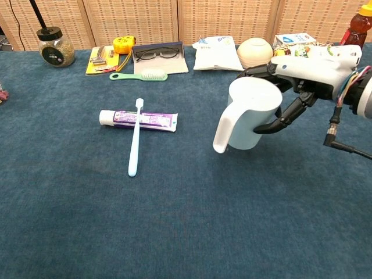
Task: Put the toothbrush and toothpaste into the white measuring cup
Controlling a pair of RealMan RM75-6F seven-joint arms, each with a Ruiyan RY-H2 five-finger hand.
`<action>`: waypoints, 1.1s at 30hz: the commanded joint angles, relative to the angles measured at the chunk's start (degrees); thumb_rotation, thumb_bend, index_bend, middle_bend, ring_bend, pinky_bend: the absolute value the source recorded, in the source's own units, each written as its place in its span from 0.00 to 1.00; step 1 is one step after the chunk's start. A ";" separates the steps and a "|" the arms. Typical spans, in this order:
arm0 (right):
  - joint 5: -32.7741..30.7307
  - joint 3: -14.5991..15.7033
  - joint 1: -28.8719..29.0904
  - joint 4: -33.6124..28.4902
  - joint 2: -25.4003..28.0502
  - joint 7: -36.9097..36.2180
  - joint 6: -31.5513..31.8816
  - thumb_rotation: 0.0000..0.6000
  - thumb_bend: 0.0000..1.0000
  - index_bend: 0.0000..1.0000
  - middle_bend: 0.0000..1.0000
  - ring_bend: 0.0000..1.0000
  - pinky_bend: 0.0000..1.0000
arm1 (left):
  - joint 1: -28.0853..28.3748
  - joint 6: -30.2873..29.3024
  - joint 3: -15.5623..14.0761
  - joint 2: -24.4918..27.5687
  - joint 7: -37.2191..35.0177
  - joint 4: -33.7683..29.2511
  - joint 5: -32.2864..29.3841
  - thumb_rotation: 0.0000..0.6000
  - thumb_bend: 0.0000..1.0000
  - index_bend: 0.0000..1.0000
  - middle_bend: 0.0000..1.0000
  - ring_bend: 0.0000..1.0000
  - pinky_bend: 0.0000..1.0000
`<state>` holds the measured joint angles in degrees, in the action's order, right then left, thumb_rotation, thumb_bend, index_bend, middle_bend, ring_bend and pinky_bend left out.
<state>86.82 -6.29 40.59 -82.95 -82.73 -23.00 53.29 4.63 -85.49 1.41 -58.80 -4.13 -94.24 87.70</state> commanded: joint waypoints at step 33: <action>-16.35 -3.38 4.83 -5.51 -9.69 25.49 -7.08 1.00 0.56 0.10 0.01 0.00 0.50 | -0.08 -0.13 -0.98 1.12 -3.13 0.66 1.91 1.00 0.03 0.00 0.00 0.00 0.00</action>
<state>70.55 -9.73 45.37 -88.30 -92.58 2.32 46.22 4.53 -85.64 0.45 -57.70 -7.26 -93.56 89.59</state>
